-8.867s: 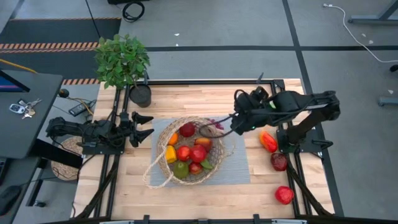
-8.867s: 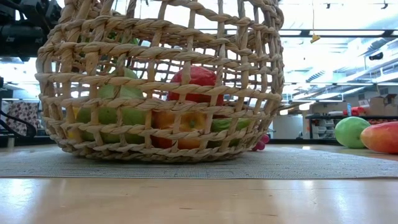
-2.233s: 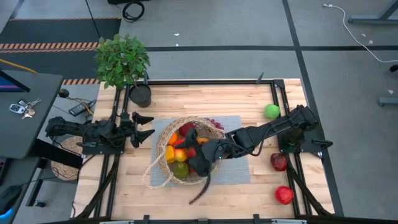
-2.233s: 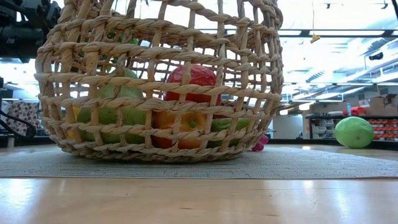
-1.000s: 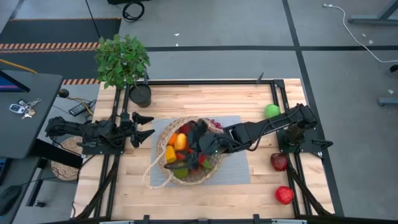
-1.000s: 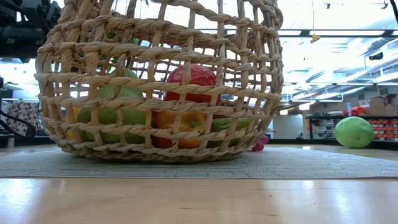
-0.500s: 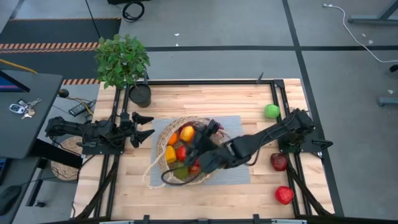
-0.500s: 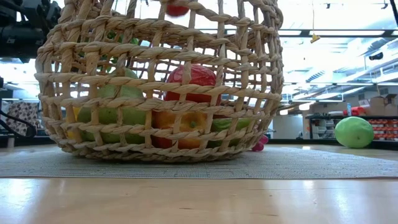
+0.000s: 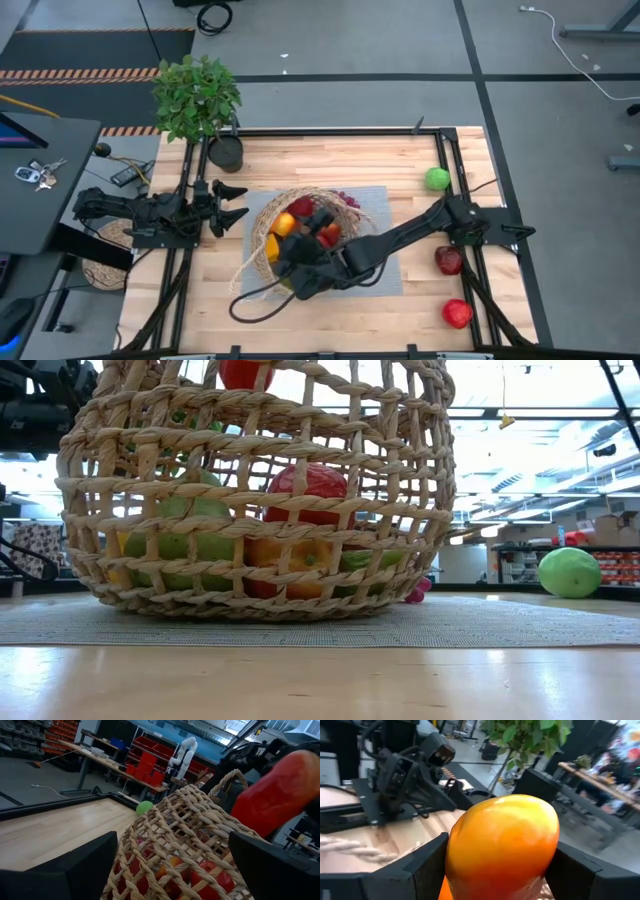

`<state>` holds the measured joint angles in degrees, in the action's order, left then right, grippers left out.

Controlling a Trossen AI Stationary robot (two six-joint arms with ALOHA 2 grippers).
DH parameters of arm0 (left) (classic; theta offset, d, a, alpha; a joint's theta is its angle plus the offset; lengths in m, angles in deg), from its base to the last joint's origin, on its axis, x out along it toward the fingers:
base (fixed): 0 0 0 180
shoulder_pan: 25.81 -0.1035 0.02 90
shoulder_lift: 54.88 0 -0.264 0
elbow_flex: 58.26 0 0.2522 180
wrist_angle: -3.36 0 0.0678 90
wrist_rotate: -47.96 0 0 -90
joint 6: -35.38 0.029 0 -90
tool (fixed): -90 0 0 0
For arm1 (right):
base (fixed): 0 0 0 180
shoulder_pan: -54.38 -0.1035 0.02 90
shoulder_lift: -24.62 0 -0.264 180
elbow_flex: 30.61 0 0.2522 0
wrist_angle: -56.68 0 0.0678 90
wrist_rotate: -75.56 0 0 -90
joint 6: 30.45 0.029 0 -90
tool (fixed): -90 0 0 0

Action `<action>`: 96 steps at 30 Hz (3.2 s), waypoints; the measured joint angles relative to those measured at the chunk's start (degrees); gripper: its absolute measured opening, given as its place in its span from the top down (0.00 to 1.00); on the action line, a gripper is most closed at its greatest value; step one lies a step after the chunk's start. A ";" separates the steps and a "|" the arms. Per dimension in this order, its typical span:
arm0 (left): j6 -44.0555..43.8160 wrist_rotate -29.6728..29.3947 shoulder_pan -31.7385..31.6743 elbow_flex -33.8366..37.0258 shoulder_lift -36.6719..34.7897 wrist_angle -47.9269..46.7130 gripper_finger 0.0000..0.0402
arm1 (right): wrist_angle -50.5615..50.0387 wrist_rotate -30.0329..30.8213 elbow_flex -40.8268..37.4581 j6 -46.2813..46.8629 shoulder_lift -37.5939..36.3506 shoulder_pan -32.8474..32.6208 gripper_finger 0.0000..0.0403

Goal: Build produce basket
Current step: Put the red mango into the brown basket, then put the green apple into the brown basket

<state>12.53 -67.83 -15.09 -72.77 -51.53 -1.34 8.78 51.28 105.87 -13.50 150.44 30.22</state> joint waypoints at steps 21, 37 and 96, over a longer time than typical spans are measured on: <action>0.00 -0.06 0.00 0.00 0.00 0.04 0.03 | -27.68 -17.02 9.58 12.59 5.45 1.74 0.28; 0.00 -0.04 0.00 0.00 0.00 0.07 0.03 | -26.10 -31.26 3.37 11.86 5.41 4.96 0.22; 0.00 -0.06 0.02 0.02 0.00 0.07 0.03 | -55.86 -27.44 -4.37 39.97 -6.96 -21.88 0.03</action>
<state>12.53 -67.89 -15.07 -72.75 -51.53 -1.27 -47.08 23.84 101.50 26.47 143.47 8.34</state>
